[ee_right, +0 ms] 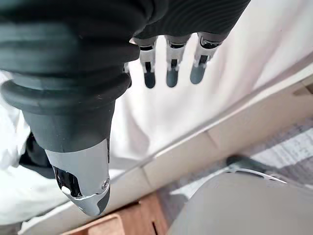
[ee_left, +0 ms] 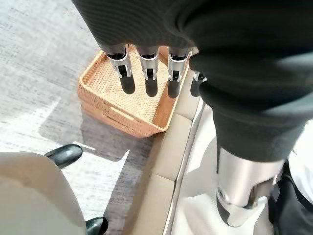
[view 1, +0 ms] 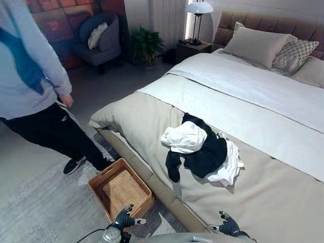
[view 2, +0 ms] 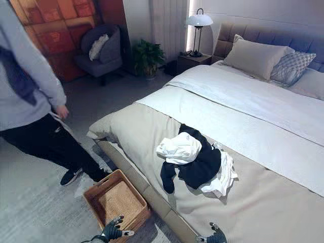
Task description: Pick up clothes into the bucket
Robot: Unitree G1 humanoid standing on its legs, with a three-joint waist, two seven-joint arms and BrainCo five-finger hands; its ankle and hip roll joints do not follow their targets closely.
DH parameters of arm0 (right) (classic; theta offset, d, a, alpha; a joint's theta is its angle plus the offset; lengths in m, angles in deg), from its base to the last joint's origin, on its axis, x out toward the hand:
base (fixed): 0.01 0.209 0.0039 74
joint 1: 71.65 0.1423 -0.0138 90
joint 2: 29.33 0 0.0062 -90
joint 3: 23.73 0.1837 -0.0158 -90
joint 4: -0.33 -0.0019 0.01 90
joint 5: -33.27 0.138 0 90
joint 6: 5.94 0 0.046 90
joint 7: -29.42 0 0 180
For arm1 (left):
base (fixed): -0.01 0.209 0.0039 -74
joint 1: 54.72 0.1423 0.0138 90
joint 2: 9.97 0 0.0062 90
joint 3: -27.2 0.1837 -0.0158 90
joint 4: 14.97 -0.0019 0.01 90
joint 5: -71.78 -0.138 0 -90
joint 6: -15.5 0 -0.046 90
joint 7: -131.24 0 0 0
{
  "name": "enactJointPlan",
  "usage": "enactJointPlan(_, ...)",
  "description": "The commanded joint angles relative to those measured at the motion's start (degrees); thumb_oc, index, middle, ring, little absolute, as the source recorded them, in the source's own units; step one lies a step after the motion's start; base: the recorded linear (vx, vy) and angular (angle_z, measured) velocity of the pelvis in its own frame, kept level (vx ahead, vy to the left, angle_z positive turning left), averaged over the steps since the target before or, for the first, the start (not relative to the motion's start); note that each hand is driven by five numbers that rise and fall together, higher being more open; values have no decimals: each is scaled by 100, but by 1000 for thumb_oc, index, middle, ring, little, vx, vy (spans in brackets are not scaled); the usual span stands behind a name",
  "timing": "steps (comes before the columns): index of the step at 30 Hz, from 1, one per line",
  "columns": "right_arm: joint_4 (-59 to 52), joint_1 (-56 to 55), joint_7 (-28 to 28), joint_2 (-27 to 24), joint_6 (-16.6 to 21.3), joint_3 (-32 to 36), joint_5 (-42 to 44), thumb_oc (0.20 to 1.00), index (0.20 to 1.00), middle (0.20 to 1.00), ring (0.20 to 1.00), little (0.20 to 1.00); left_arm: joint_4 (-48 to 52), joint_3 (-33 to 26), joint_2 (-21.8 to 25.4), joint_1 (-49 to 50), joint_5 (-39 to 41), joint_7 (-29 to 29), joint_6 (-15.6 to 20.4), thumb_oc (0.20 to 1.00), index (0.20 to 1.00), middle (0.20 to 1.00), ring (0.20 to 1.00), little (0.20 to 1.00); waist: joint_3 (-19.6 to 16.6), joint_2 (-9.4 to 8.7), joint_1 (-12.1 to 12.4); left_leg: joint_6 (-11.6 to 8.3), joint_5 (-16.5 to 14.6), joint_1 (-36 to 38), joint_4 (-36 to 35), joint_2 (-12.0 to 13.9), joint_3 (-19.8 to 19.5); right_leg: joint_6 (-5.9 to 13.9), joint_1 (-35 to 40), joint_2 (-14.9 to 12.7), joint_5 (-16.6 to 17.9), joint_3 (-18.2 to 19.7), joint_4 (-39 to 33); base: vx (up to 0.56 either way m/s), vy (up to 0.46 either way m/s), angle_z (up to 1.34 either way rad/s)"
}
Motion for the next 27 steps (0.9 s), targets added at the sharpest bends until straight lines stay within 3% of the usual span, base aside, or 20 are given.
enactJointPlan(1,194,431,-19,40,64,-226,-48,1000,1000,1000,1000,1000,-420,84,-221,-145,195,-81,42,1000,1000,1000,1000,1000,59,-227,-96,153,-409,-98,311,-163,-28,473,-166,-476,132,-61,225,-206,209,-5)
enactJointPlan(15,-5,464,49,49,120,-186,42,1000,1000,1000,1000,1000,-453,76,-234,-142,156,-32,36,1000,1000,1000,1000,1000,62,-221,-86,158,-408,-98,302,-163,-36,478,-154,-480,117,-81,232,0,0,0)
enactJointPlan(20,-1147,619,133,-53,369,-124,492,1000,1000,1000,1000,1000,-309,85,-191,-85,138,95,107,1000,1000,1000,1000,1000,123,-219,-64,167,-403,-144,314,-174,-75,481,-213,-495,88,-96,311,0,0,0)
enactJointPlan(27,-2857,1077,120,-552,444,-387,89,1000,1000,1000,1000,1000,-154,154,-79,-84,182,156,142,1000,1000,1000,1000,1000,290,-261,27,182,-355,-348,364,-211,-167,485,-415,-535,64,-167,486,0,0,0)
